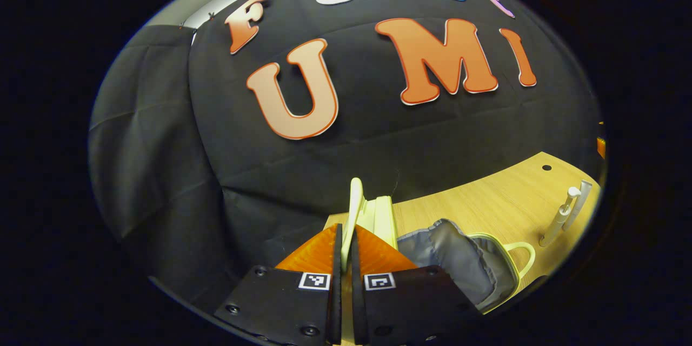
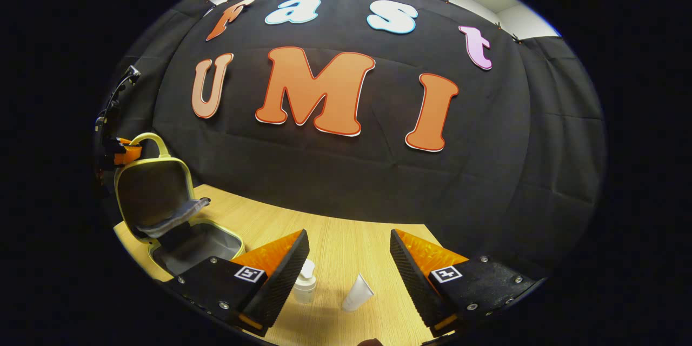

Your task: First open the suitcase, pack the skin care products into it, and then close the suitcase.

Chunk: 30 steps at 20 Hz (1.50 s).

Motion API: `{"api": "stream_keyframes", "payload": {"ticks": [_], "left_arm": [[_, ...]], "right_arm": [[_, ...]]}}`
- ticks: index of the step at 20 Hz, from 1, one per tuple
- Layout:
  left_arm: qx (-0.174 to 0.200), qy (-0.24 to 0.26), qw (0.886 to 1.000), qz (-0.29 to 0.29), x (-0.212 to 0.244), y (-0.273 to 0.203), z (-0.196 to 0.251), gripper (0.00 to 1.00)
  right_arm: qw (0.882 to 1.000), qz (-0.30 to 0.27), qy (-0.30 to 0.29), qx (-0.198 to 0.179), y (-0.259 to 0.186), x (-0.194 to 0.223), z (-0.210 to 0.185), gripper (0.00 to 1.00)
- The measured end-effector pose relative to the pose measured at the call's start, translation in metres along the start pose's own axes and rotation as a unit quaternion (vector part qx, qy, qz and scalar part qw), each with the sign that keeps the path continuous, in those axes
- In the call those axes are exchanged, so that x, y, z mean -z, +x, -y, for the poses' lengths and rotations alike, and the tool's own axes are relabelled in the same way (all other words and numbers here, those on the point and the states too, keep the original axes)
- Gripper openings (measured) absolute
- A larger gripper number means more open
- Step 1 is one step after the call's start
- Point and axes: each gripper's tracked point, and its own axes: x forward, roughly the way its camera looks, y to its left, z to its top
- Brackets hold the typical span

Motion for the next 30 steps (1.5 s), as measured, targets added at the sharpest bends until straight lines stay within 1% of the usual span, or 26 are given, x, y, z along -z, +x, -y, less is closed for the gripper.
{"api": "stream_keyframes", "payload": {"ticks": [5, 9, 11, 14, 18, 20, 21, 22, 23, 24, 25, 26, 27, 28, 29, 30], "left_arm": [[0.007, -0.002, 1.0, -0.025, 0.036, 0.02, -0.049, 0.08], [0.001, -0.006, 0.999, -0.045, 0.065, 0.036, -0.084, 0.09], [-0.001, -0.012, 0.998, -0.06, 0.086, 0.047, -0.102, 0.09], [-0.01, -0.013, 0.995, -0.102, 0.133, 0.064, -0.13, 0.09], [-0.009, -0.027, 0.987, -0.16, 0.199, 0.085, -0.14, 0.09], [-0.01, -0.044, 0.982, -0.183, 0.218, 0.097, -0.136, 0.09], [-0.012, -0.038, 0.979, -0.199, 0.231, 0.098, -0.136, 0.09], [-0.013, -0.028, 0.978, -0.208, 0.238, 0.101, -0.132, 0.16], [-0.021, -0.014, 0.977, -0.211, 0.243, 0.105, -0.129, 0.16], [-0.052, 0.025, 0.977, -0.204, 0.242, 0.108, -0.137, 0.21], [-0.054, 0.036, 0.979, -0.194, 0.24, 0.112, -0.134, 0.23], [-0.052, 0.038, 0.981, -0.184, 0.23, 0.108, -0.129, 0.23], [-0.047, 0.039, 0.984, -0.17, 0.218, 0.109, -0.122, 0.31], [-0.047, 0.044, 0.986, -0.156, 0.203, 0.106, -0.117, 0.35], [-0.044, 0.049, 0.988, -0.139, 0.186, 0.101, -0.11, 0.47], [-0.042, 0.053, 0.99, -0.125, 0.171, 0.096, -0.101, 0.48]], "right_arm": [[1.0, 0.001, -0.006, 0.015, -0.002, -0.007, -0.015, 0.96], [1.0, -0.001, -0.005, 0.023, -0.008, -0.011, -0.029, 0.96], [1.0, -0.004, -0.001, 0.029, -0.01, -0.012, -0.036, 0.96], [0.999, -0.008, -0.001, 0.035, -0.015, -0.014, -0.044, 0.96], [0.999, -0.019, -0.001, 0.044, -0.02, -0.013, -0.05, 0.96], [0.998, -0.024, 0.002, 0.049, -0.025, -0.012, -0.051, 0.96], [0.998, -0.027, 0.004, 0.05, -0.026, -0.012, -0.052, 0.96], [0.998, -0.03, 0.005, 0.054, -0.027, -0.011, -0.051, 0.96], [0.998, -0.032, 0.006, 0.056, -0.029, -0.011, -0.05, 0.96], [0.998, -0.034, 0.008, 0.058, -0.029, -0.01, -0.048, 0.96], [0.998, -0.034, 0.011, 0.057, -0.029, -0.011, -0.048, 0.96], [0.998, -0.034, 0.012, 0.056, -0.028, -0.011, -0.048, 0.96], [0.998, -0.034, 0.012, 0.054, -0.027, -0.01, -0.046, 0.96], [0.998, -0.033, 0.011, 0.053, -0.026, -0.01, -0.045, 0.96], [0.998, -0.031, 0.011, 0.049, -0.025, -0.01, -0.044, 0.96], [0.999, -0.027, 0.01, 0.046, -0.025, -0.01, -0.043, 0.96]]}}
